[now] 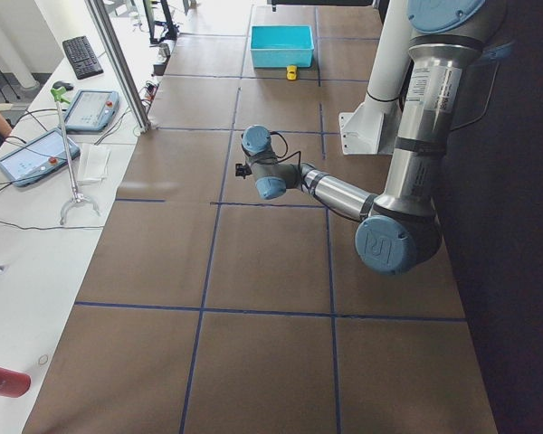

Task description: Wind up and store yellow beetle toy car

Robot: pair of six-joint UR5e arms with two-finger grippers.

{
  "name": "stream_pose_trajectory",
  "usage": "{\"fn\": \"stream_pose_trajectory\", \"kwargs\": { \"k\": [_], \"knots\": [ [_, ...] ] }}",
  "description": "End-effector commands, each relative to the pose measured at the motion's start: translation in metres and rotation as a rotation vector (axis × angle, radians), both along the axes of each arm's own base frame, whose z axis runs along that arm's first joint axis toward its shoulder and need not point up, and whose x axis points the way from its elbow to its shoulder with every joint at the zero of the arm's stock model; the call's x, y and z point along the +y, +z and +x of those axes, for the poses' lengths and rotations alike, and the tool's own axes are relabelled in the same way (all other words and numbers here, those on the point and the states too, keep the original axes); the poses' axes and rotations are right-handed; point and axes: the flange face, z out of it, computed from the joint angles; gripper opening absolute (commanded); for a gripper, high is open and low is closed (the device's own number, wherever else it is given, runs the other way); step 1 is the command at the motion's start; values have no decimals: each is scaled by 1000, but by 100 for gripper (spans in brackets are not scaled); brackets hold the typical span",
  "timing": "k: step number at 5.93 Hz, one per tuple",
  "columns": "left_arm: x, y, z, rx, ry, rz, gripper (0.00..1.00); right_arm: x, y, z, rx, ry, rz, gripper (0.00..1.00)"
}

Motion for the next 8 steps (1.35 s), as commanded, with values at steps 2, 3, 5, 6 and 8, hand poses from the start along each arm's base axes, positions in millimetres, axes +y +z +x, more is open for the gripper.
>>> {"fn": "stream_pose_trajectory", "kwargs": {
  "k": [2,3,5,6,8],
  "knots": [
    [2,50,-127,-172,-148,-197,100,-8,-5,0,-2,2,9,100],
    [5,76,-190,-226,-256,-319,100,-21,-17,-12,-12,-24,34,100],
    [31,150,-322,-304,-505,-642,100,-52,-109,-26,-51,-49,205,100],
    [42,176,-360,-306,-579,-743,100,-53,-146,-28,-73,-47,259,100],
    [58,199,-376,-236,-631,-949,100,-69,-229,-95,-245,-189,382,100]
  ]
}}
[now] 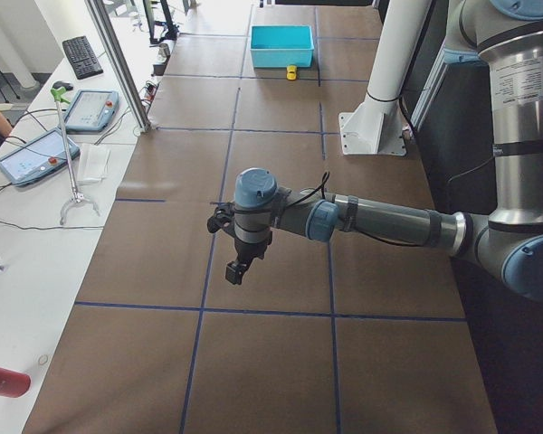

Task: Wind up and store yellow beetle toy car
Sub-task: 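Move the right gripper over the car stopped beside the blue bin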

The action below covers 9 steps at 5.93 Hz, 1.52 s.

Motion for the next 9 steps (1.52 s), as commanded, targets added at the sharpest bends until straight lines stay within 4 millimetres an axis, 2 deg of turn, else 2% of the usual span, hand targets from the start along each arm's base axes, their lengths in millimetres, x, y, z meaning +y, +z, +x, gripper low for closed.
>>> {"fn": "stream_pose_trajectory", "kwargs": {
  "k": [1,2,3,4,5,6,7,8,9],
  "knots": [
    [8,10,-5,125,-186,-212,100,1,-86,-86,-87,-182,149,100],
    [8,9,-5,128,-202,-227,100,-4,-118,-122,-117,-250,205,100],
    [8,7,-6,126,-205,-225,100,18,-158,-136,-143,-294,282,100],
    [8,9,-7,115,-207,-223,100,34,-157,-139,-152,-313,279,100],
    [8,12,-8,112,-207,-226,100,42,-170,-149,-159,-336,308,100],
    [7,10,-11,66,-214,-211,100,49,-183,-170,-168,-391,360,100],
    [9,16,-11,72,-215,-228,100,55,-194,-168,-174,-441,485,100],
    [12,29,-10,74,-209,-251,100,76,-210,-197,-162,-502,550,100],
    [14,48,-10,72,-207,-283,100,101,-219,-239,-90,-544,623,100]
  ]
}}
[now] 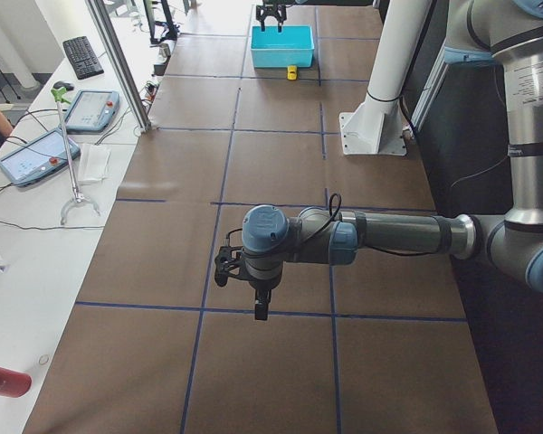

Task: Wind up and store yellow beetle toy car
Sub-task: 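Move the right gripper over the car stopped beside the blue bin, then lower the right gripper onto the yellow car and grasp it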

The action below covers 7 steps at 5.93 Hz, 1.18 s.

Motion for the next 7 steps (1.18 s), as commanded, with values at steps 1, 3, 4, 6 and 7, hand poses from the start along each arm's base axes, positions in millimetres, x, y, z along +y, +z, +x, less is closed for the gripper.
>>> {"fn": "stream_pose_trajectory", "kwargs": {
  "k": [1,3,4,6,7],
  "knots": [
    [2,15,4,60,6,-21,100,37,-9,-59,72,-46,116,100],
    [2,16,4,62,5,-24,100,65,14,-93,159,-76,143,100],
    [2,12,4,62,5,-17,100,68,25,-98,206,-80,210,100],
    [0,14,4,61,6,-18,100,58,37,-81,255,-128,357,100],
    [-1,13,3,61,4,-17,100,60,47,-74,306,-158,449,100]
  ]
}}
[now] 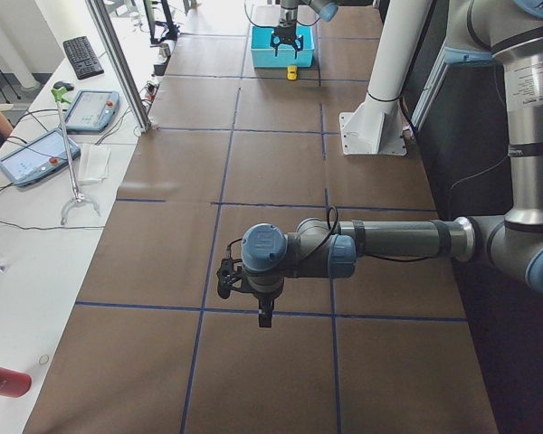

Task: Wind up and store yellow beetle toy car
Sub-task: 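Lower the right gripper onto the yellow car and grasp it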

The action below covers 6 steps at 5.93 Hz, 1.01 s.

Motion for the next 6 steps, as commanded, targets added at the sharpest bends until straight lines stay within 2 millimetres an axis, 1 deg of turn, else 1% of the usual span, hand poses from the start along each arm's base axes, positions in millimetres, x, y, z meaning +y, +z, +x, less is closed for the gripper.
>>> {"fn": "stream_pose_trajectory", "kwargs": {
  "k": [1,2,3,4,5,6],
  "knots": [
    [7,6,-31,-2,-33,39,100,4,16,3,78,-51,79,100],
    [10,11,-41,-8,-15,70,100,18,22,-18,132,-80,98,100],
    [14,15,-45,-16,-28,57,100,26,26,-29,178,-100,110,100],
    [17,18,-47,-15,-36,47,100,31,31,-34,219,-143,140,100],
    [19,28,-48,-13,-40,26,100,29,38,-34,290,-188,213,100],
    [19,28,-49,-7,-46,7,100,31,41,-38,313,-204,200,100]
  ]
}}
